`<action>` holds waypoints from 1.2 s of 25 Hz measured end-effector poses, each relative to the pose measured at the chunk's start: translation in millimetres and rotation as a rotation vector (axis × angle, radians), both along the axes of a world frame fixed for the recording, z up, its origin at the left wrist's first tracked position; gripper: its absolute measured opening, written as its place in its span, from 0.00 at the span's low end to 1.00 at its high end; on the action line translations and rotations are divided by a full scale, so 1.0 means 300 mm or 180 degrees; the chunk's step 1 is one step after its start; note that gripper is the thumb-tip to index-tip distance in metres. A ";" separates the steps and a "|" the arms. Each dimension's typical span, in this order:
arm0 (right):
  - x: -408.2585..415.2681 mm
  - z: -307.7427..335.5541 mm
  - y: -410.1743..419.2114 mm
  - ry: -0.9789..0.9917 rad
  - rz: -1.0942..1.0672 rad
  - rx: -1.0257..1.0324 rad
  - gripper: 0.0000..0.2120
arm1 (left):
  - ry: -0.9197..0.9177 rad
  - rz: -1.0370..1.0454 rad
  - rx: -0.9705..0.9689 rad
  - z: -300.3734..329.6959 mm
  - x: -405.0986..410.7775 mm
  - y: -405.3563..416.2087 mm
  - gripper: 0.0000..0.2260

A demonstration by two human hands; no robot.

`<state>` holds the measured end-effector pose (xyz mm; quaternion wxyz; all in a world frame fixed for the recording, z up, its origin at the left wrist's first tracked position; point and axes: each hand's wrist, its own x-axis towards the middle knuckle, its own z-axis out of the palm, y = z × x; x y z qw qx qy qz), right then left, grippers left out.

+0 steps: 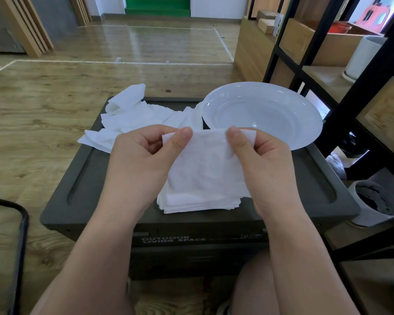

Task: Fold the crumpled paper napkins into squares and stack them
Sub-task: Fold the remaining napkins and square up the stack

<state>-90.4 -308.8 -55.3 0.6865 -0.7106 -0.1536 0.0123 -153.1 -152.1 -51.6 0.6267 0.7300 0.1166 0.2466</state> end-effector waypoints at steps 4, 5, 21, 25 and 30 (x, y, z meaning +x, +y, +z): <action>0.006 -0.018 0.011 0.0175 -0.0159 -0.0097 0.14 | 0.0273 -0.0090 -0.0128 -0.022 0.007 -0.006 0.15; 0.008 -0.024 0.011 0.0169 -0.0203 -0.0244 0.13 | 0.0298 -0.0060 -0.0159 -0.029 0.009 -0.005 0.14; 0.073 -0.098 0.030 -0.0290 -0.0592 -0.1466 0.16 | 0.1460 0.0716 0.0869 -0.058 0.011 0.001 0.17; 0.071 -0.096 0.026 -0.0355 -0.0699 -0.1689 0.14 | 0.1328 0.0815 0.1000 -0.051 0.001 0.005 0.17; 0.050 -0.088 0.029 -0.0827 -0.0861 -0.2310 0.13 | 0.1122 0.0798 0.1664 -0.058 0.001 0.018 0.24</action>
